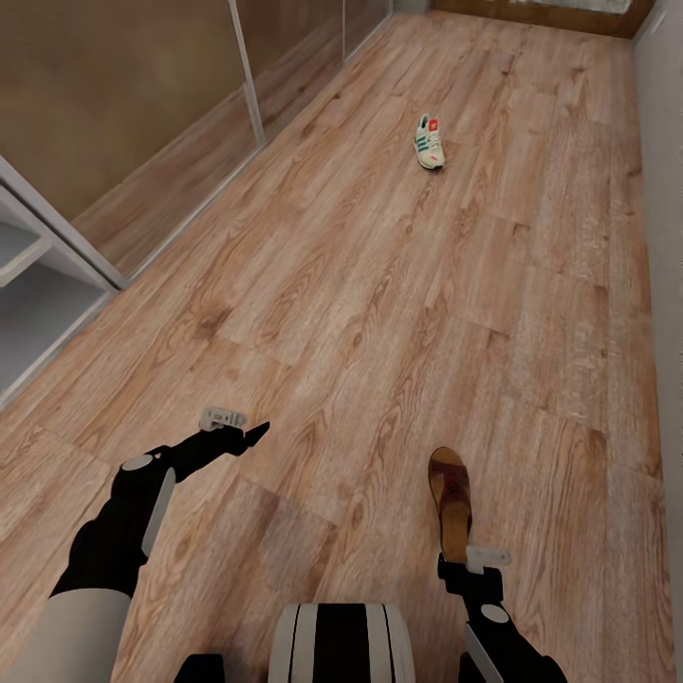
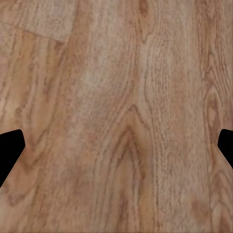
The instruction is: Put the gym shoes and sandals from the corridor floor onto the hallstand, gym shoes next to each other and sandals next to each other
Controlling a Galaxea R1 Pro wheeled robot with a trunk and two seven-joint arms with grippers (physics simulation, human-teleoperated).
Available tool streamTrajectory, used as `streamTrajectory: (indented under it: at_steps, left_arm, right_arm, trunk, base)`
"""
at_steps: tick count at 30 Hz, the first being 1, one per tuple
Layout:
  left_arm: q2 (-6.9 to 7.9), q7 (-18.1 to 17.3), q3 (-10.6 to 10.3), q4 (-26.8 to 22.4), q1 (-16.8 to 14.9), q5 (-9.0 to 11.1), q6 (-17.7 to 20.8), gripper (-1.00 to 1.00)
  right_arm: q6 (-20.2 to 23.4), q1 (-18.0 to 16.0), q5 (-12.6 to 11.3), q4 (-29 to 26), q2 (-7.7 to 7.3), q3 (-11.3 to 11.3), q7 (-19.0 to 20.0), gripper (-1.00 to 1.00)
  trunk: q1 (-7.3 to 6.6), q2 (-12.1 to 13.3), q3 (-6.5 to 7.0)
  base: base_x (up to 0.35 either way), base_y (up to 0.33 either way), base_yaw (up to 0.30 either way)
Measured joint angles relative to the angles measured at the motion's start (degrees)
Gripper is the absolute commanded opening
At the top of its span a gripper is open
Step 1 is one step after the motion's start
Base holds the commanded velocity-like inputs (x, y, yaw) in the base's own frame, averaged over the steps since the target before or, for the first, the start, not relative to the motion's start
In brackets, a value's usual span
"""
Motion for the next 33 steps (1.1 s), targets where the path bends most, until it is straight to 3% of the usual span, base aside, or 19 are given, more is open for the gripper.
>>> streamTrajectory:
  at_steps: [9, 20, 27, 33]
  left_arm:
    - [0.61, 0.1, 0.5, 0.4, 0.8, -0.2, 0.0, 1.0]
    - [2.43, 0.6, 0.7, 1.1, 2.8, -0.3, -0.1, 1.0]
    - [4.46, 2.6, 0.9, 1.2, 5.2, -0.3, -0.2, 1.0]
    - [5.21, 4.6, 1.4, 2.4, 7.7, -0.2, -0.5, 1.0]
  right_arm:
    - [-0.1, 0.0, 0.0, -0.1, -0.1, 0.0, 0.0, -1.0]
    - [-0.2, 0.0, 0.2, -1.9, -0.25, 0.1, -0.1, -1.0]
    - [-0.2, 0.0, 0.2, -2.1, -0.26, 0.1, 0.0, -1.0]
    - [-0.2, 0.0, 0.2, -2.3, -0.25, 0.3, 0.0, -1.0]
  trunk:
    - [-0.23, 0.1, 1.99]
    - [-0.52, 0.3, 4.43]
    - [-0.7, 0.4, 5.98]
    - [-0.85, 0.4, 7.31]
  base:
    - [0.0, 0.0, 0.0]
    - [0.0, 0.0, 0.0]
    - [0.0, 0.0, 0.0]
    - [0.0, 0.0, 0.0]
